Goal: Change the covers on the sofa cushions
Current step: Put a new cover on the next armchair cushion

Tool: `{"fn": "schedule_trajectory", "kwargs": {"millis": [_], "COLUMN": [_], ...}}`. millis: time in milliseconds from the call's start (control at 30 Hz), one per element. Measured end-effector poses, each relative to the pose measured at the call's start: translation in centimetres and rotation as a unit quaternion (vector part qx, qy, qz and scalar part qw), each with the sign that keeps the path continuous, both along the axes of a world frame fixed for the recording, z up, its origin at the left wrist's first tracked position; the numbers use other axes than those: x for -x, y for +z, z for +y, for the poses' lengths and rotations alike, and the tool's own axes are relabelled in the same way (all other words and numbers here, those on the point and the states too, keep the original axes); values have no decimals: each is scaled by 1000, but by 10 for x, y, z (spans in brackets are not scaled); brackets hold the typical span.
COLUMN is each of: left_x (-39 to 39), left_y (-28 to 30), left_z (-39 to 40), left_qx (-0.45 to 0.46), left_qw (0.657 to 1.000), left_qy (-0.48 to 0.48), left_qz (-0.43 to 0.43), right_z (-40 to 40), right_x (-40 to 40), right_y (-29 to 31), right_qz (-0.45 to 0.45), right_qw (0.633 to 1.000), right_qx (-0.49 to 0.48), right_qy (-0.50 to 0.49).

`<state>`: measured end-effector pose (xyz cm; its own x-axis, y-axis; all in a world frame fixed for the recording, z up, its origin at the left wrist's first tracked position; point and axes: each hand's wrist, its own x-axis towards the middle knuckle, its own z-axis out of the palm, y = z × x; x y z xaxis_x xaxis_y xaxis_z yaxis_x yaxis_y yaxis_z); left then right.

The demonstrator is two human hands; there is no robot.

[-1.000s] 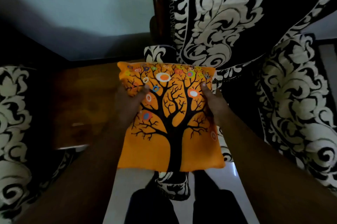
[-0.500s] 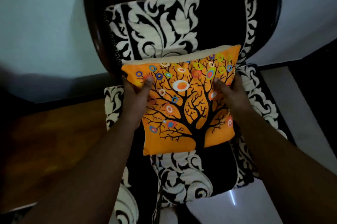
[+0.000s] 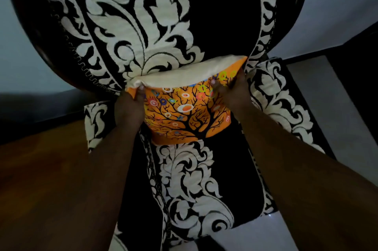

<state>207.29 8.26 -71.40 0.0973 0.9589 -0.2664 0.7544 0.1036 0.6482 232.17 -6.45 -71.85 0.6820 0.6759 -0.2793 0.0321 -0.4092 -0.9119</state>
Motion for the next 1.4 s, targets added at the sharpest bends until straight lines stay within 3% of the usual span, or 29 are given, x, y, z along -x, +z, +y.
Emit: {"fn": "schedule_trajectory", "kwargs": {"millis": [167, 300, 367, 567, 733, 900, 1067, 1167, 1267, 1300, 1400], "left_x": [1, 3, 12, 48, 138, 268, 433, 536, 641, 687, 731], "left_y": [8, 32, 47, 131, 224, 324, 390, 420, 448, 457, 468], "left_z": [-16, -26, -33, -86, -159, -243, -343, -413, -499, -544, -582], "left_qx": [27, 123, 149, 182, 132, 46, -57, -80, -136, -162, -198], "left_qw": [998, 973, 962, 941, 946, 930, 921, 917, 879, 850, 834], "left_qy": [28, 88, 93, 49, 75, 150, 214, 257, 365, 414, 451], "left_qz": [-48, -176, -209, -282, -287, -333, -321, -294, -277, -283, -250], "right_z": [-5, -15, -22, -63, -99, -122, -154, -188, -237, -265, -280], "right_x": [10, 13, 37, 94, 170, 281, 453, 570, 698, 757, 820], "right_y": [-3, -17, 34, 109, 199, 297, 372, 412, 442, 454, 459], "right_qz": [-2, 10, 31, 130, 138, 113, 58, 53, 124, 117, 40], "right_qw": [998, 997, 997, 991, 987, 980, 952, 914, 860, 834, 798], "right_qx": [53, 69, 69, 6, -45, -73, -113, -118, -102, -102, -122], "right_qy": [-15, -21, -26, 12, 71, 149, 279, 385, 484, 530, 588]}}
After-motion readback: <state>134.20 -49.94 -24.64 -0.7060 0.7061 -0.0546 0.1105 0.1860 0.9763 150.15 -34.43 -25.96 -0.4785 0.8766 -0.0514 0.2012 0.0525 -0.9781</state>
